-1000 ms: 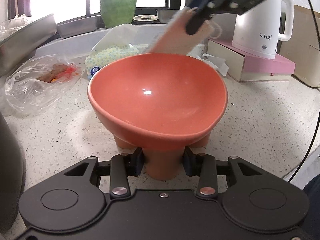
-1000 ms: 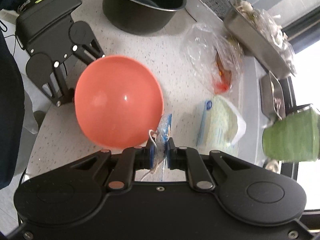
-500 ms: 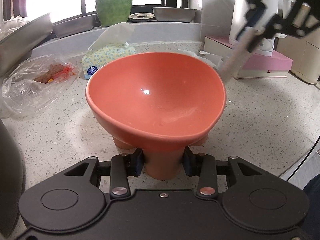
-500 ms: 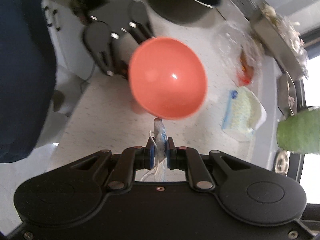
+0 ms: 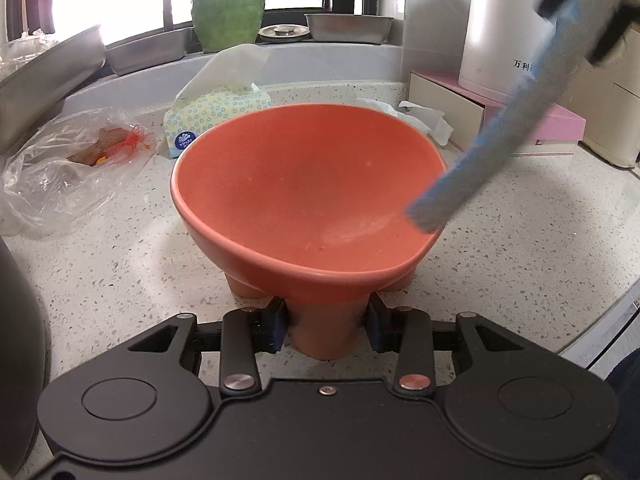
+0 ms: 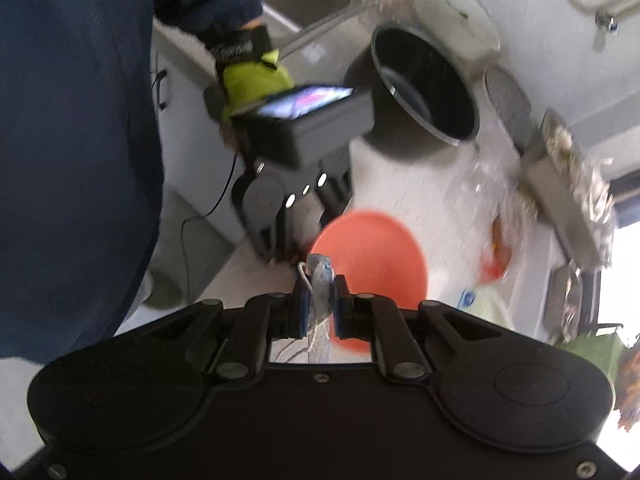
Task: Clean bowl
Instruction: 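Sweep the sponge across the bowl's interior with the right gripper, then press the sponge's flat face into the bowl bottom with the right gripper, then wipe the bowl's inner wall and rim with the sponge, right gripper, then tilt the bowl sideways with the left gripper while the right gripper wipes its foot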
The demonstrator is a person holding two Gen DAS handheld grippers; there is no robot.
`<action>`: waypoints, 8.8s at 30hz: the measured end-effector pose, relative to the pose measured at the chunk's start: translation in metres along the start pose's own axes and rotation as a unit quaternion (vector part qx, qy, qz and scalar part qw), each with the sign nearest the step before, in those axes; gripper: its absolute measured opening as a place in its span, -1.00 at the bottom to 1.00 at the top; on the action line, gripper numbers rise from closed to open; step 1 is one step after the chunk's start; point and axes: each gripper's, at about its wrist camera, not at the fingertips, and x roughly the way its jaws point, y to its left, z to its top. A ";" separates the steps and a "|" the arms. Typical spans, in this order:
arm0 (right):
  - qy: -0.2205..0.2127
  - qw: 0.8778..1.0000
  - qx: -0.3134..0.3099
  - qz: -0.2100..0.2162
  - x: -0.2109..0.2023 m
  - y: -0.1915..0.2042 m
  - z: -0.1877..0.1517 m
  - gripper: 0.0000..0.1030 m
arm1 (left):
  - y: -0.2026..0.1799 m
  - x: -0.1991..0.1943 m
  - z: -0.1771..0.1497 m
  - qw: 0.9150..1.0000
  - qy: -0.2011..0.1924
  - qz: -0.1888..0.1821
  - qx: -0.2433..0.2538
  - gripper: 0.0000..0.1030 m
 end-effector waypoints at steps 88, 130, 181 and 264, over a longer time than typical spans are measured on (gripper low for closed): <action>-0.026 0.968 0.242 -0.063 0.077 -0.018 -0.075 -0.47 | -0.005 0.002 0.003 1.000 0.004 0.010 -0.005 -0.26; -0.156 0.819 0.550 -0.050 0.072 -0.023 -0.113 -0.79 | -0.010 0.004 0.005 1.000 0.006 0.014 -0.011 -0.26; 0.055 0.893 0.444 -0.034 0.085 -0.085 -0.057 -0.79 | -0.003 0.005 0.006 1.000 0.006 -0.010 0.016 -0.25; -0.043 0.667 0.725 -0.165 0.058 0.030 -0.156 -0.77 | -0.042 0.010 0.056 0.939 0.073 0.005 0.335 -0.80</action>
